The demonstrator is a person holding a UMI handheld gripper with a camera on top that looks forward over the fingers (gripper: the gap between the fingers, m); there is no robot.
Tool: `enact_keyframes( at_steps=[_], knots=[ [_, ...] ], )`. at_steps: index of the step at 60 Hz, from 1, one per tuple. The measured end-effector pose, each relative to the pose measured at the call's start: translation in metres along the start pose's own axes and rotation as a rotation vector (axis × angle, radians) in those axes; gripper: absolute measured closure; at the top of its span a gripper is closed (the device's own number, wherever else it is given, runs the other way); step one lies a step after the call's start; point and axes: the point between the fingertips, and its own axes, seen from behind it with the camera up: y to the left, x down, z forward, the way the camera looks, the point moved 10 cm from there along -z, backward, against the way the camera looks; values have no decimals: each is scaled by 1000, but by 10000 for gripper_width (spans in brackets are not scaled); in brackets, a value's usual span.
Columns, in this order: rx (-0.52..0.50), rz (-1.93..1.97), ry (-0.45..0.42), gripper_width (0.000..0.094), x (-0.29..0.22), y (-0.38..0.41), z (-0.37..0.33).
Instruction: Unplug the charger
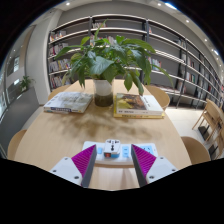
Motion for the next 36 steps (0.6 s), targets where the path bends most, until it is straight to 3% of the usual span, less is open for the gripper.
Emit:
enact_keyframes(
  at_steps=[13, 14, 17, 19, 36],
  knots=[
    [20, 23, -2, 501, -2, 0, 24],
    [25, 16, -7, 580, -2, 0, 24],
    [22, 29, -14, 594, -1, 0, 24],
    [-3, 55, -16, 713, -1, 3, 24],
    [45, 79, 7, 790, -4, 5, 23]
  ],
)
